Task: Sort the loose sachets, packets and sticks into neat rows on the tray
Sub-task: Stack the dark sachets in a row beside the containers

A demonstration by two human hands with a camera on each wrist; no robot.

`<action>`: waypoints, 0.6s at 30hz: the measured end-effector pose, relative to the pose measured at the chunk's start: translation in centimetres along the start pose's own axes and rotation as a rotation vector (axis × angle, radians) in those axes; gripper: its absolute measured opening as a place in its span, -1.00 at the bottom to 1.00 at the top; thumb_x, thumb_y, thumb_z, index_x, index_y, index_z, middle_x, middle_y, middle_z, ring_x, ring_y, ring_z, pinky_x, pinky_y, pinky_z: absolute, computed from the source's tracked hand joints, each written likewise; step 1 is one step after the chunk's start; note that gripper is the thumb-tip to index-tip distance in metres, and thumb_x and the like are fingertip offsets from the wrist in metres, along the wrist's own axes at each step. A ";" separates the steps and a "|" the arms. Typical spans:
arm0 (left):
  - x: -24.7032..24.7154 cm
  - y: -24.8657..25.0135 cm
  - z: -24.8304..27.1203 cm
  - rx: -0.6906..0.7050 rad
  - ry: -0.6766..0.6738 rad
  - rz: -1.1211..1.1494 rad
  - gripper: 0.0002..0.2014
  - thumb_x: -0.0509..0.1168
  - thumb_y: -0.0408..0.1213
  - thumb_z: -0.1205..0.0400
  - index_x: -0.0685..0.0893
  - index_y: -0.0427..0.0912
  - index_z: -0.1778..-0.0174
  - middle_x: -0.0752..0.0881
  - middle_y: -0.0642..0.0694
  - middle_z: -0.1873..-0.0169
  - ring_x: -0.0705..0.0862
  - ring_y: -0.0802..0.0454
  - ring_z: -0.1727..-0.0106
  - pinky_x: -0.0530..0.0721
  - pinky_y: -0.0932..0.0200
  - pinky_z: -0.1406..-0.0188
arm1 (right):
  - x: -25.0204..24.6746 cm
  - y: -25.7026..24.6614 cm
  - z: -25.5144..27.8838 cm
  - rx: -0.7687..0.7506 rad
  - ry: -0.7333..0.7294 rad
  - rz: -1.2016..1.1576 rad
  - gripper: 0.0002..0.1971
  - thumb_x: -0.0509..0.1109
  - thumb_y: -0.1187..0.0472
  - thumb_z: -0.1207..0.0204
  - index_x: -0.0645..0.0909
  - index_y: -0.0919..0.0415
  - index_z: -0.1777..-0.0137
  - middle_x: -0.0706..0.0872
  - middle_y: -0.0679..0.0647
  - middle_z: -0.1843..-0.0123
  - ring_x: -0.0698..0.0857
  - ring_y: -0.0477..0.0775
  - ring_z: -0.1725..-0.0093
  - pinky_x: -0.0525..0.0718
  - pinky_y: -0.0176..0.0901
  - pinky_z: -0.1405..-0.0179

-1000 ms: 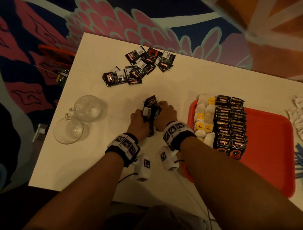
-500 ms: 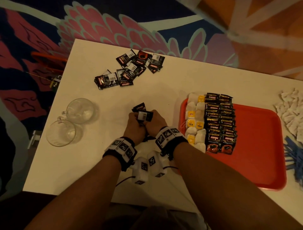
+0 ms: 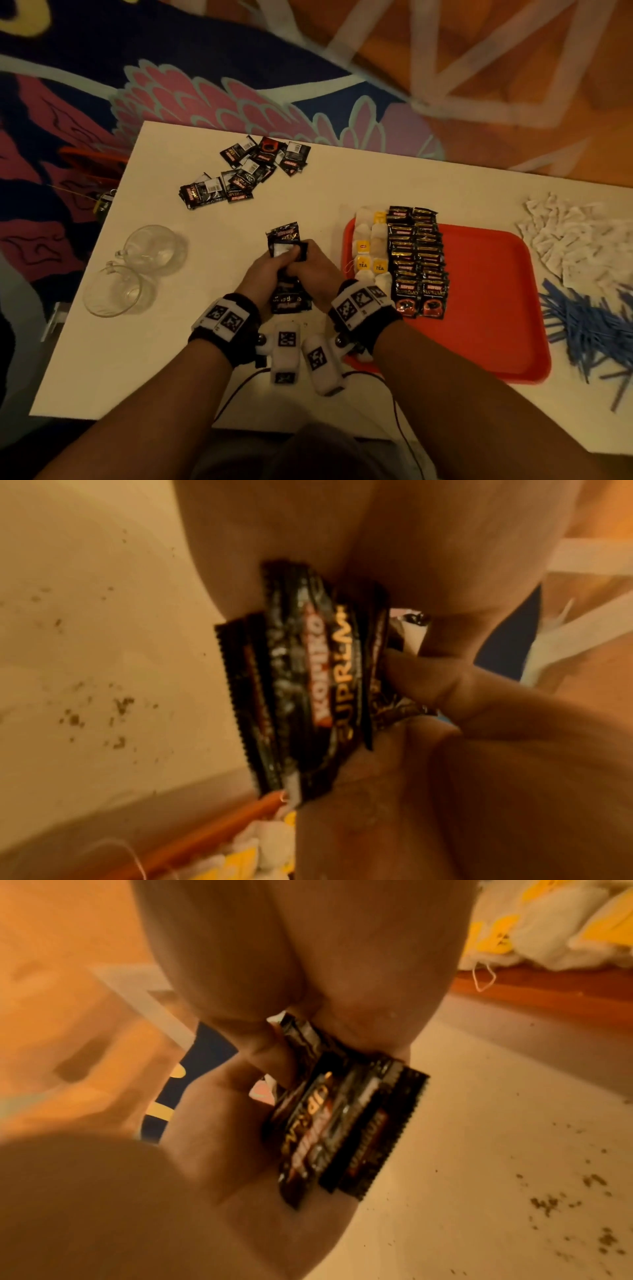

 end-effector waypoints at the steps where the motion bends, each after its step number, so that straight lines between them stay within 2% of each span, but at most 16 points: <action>1: 0.5 0.0 0.6 -0.014 -0.022 0.031 -0.73 0.30 -0.13 -0.70 0.71 -0.14 -0.26 0.80 -0.32 -0.01 0.79 -0.28 0.09 0.77 -0.15 0.06 | -0.4 -0.4 0.7 -0.031 -0.022 -0.014 -0.70 0.33 0.46 -0.39 0.57 0.36 -0.13 0.73 0.32 -0.02 0.75 0.26 -0.04 0.72 0.31 -0.19; 4: 1.8 -0.4 2.0 -0.062 -0.097 0.132 -0.76 0.27 -0.15 -0.70 0.74 -0.22 -0.09 0.79 -0.26 0.21 0.78 -0.19 0.25 0.76 -0.03 0.16 | -1.7 -1.4 2.8 -0.134 -0.121 0.017 -0.76 0.29 0.55 -0.42 0.57 0.54 -0.09 0.69 0.33 0.08 0.71 0.26 0.05 0.71 0.21 -0.08; 6: 2.7 -0.7 2.8 -0.069 -0.131 0.160 -0.76 0.25 -0.18 -0.70 0.73 -0.24 -0.11 0.79 -0.24 0.22 0.79 -0.16 0.27 0.79 0.01 0.22 | -2.7 -2.1 4.4 -0.204 -0.146 0.168 -0.81 0.30 0.55 -0.47 0.57 0.40 -0.05 0.68 0.32 0.07 0.71 0.33 0.00 0.70 0.24 -0.12; 8: 3.6 -1.1 3.6 -0.081 -0.143 0.143 -0.74 0.27 -0.19 -0.65 0.72 -0.24 -0.14 0.81 -0.25 0.21 0.80 -0.15 0.28 0.81 0.02 0.28 | -4.2 -2.2 5.4 -0.273 -0.094 0.465 -0.84 0.43 0.37 -0.48 0.56 0.21 -0.01 0.68 0.27 0.02 0.67 0.37 -0.09 0.66 0.29 -0.14; 9: 4.1 -1.3 4.0 -0.083 -0.142 0.130 -0.72 0.28 -0.20 -0.61 0.72 -0.24 -0.15 0.81 -0.25 0.21 0.80 -0.14 0.29 0.81 0.03 0.30 | -5.0 -1.9 5.8 -0.284 -0.042 0.617 -0.77 0.50 0.23 -0.46 0.56 0.17 -0.07 0.65 0.23 -0.05 0.62 0.33 -0.17 0.62 0.24 -0.20; 10: 4.6 -1.6 4.4 -0.086 -0.136 0.121 -0.71 0.29 -0.20 -0.59 0.71 -0.25 -0.16 0.81 -0.25 0.20 0.80 -0.14 0.29 0.81 0.04 0.31 | -6.0 -1.6 6.3 -0.260 0.020 0.708 -0.61 0.55 0.08 -0.43 0.55 0.13 -0.19 0.58 0.20 -0.17 0.53 0.25 -0.27 0.57 0.17 -0.29; 12: 5.8 -1.9 5.1 -0.065 -0.123 0.116 -0.73 0.28 -0.22 -0.65 0.71 -0.27 -0.18 0.82 -0.25 0.16 0.81 -0.12 0.29 0.81 0.06 0.32 | -7.7 -1.3 7.5 -0.221 0.098 0.680 -0.33 0.62 -0.09 -0.33 0.46 0.03 -0.40 0.42 0.13 -0.32 0.42 0.13 -0.37 0.51 0.06 -0.39; 13: 6.3 -2.0 5.5 -0.045 -0.112 0.111 -0.74 0.28 -0.22 -0.67 0.72 -0.28 -0.17 0.82 -0.25 0.16 0.81 -0.12 0.30 0.81 0.07 0.33 | -8.4 -1.6 8.4 -0.241 0.107 0.622 -0.26 0.65 -0.12 -0.28 0.44 0.00 -0.42 0.40 0.10 -0.33 0.43 0.06 -0.34 0.55 -0.02 -0.33; 15: 7.5 -2.4 6.1 -0.012 -0.102 0.107 -0.72 0.36 -0.22 -0.60 0.75 -0.29 -0.16 0.83 -0.26 0.16 0.81 -0.13 0.29 0.80 0.06 0.34 | -9.8 -1.9 9.8 -0.267 0.101 0.544 -0.21 0.72 -0.11 -0.20 0.44 -0.02 -0.40 0.46 0.04 -0.25 0.49 -0.08 -0.18 0.57 -0.30 0.00; 16: 8.3 -2.6 6.5 -0.008 -0.109 0.107 -0.69 0.40 -0.22 -0.56 0.74 -0.29 -0.16 0.82 -0.26 0.16 0.81 -0.14 0.29 0.80 0.05 0.33 | -10.4 -2.0 10.4 -0.274 0.100 0.535 -0.21 0.73 -0.08 -0.18 0.44 -0.01 -0.38 0.51 0.02 -0.18 0.52 -0.09 -0.10 0.51 -0.35 0.14; 18: 10.0 -3.1 7.3 -0.012 -0.138 0.124 -0.71 0.41 -0.25 -0.55 0.72 -0.27 -0.15 0.80 -0.27 0.18 0.80 -0.13 0.33 0.80 0.05 0.34 | -11.6 -1.7 11.4 -0.263 0.113 0.510 -0.24 0.75 -0.01 -0.20 0.44 0.02 -0.36 0.56 -0.03 -0.03 0.61 -0.03 0.00 0.55 -0.28 0.21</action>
Point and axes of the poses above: each hand's wrist, its own z-axis away from the middle knuckle, its own x-axis out of the palm, y = z × x, the point moved 3 cm from there along -z, towards the middle knuckle
